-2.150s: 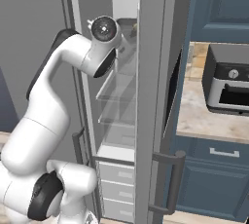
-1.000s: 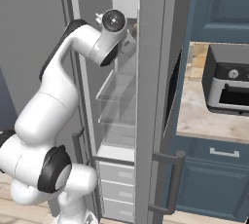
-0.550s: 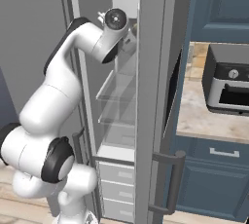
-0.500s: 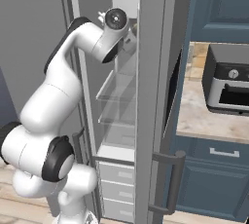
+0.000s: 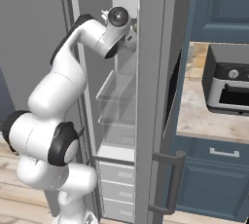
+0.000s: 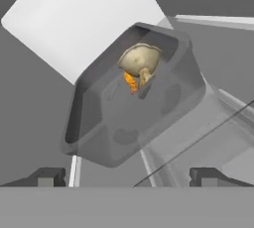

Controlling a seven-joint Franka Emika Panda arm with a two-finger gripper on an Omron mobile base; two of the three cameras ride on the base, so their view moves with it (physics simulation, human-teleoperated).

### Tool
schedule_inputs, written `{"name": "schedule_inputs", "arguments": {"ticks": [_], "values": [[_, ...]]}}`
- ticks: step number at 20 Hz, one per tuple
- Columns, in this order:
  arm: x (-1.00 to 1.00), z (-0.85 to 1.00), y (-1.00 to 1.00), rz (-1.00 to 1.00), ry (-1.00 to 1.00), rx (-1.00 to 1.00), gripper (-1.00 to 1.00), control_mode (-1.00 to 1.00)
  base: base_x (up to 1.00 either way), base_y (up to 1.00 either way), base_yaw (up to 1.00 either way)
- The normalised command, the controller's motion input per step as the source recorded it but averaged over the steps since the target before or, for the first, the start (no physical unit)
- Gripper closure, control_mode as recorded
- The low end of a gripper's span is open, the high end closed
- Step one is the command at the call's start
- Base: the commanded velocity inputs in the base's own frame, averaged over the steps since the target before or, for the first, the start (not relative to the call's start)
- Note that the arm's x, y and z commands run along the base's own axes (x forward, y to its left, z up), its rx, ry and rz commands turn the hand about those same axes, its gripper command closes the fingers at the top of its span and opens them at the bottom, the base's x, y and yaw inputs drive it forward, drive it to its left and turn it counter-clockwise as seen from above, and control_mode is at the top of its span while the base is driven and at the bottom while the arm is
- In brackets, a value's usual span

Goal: Place the tupperware containing the shrimp and mushroom meal in the microwave. Close the microwave door and press the start button to reheat the meal.

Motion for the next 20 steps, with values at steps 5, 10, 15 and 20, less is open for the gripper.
{"name": "schedule_inputs", "arguments": {"ticks": [5,10,15,20], "values": [[0.26,0.0,0.0,0.0,0.03,0.0,-1.0,-1.0,0.0,0.0,0.0],[0.2,0.0,-0.01,0.0,0.03,0.02,-1.0,-1.0,0.0,0.0,0.0],[0.24,0.0,-0.06,0.0,0.01,0.03,-1.0,-1.0,0.0,0.0,0.0],[0.24,0.0,-0.04,0.0,0.0,0.02,-1.0,-1.0,0.0,0.0,0.0]]}}
